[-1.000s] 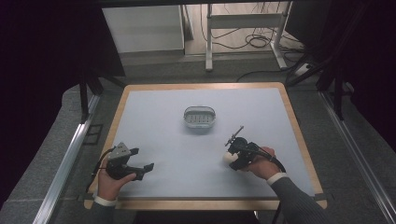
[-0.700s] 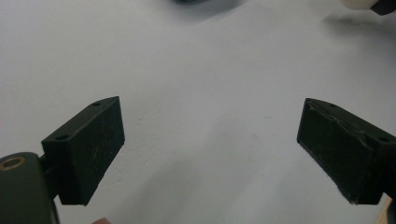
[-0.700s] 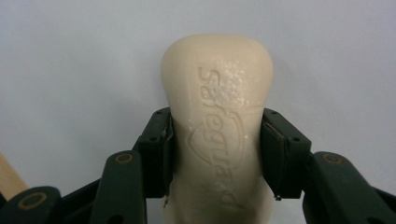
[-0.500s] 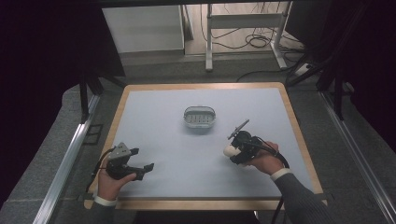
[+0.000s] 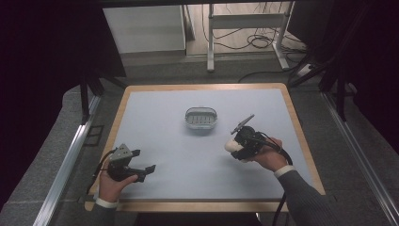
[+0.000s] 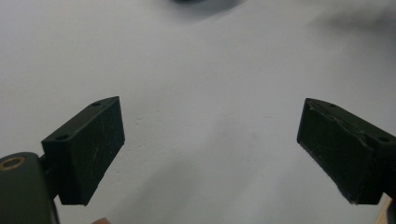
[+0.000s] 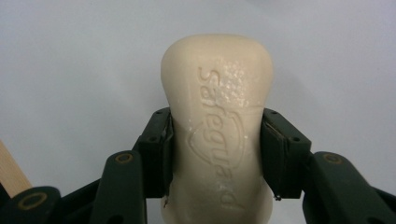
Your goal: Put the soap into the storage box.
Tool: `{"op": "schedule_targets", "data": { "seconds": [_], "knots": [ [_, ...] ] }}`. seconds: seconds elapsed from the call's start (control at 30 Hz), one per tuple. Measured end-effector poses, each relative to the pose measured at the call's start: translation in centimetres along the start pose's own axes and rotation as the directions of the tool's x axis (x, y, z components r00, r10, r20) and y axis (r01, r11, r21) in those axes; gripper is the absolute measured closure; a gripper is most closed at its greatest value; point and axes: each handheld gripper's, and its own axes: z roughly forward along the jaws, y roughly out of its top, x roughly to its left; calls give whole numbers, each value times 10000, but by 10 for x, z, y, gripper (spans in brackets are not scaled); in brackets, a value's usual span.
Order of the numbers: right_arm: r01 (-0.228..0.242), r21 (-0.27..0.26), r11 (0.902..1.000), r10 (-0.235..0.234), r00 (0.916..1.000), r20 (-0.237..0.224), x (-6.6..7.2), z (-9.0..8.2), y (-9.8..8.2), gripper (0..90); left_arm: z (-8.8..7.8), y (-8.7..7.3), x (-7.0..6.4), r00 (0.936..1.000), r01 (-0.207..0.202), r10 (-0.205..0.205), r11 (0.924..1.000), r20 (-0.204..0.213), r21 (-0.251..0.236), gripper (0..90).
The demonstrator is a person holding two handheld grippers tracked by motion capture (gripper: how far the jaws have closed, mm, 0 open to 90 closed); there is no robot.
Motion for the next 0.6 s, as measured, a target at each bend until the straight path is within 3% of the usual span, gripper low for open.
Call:
{"op": "schedule_targets", "data": {
  "seconds": [0.6],
  "knots": [
    [334,-237,9992,-334,9994,16,-12,-1,17,493,0,0,0,10000,-15,15,10000,-37,18,80]
  ]
}}
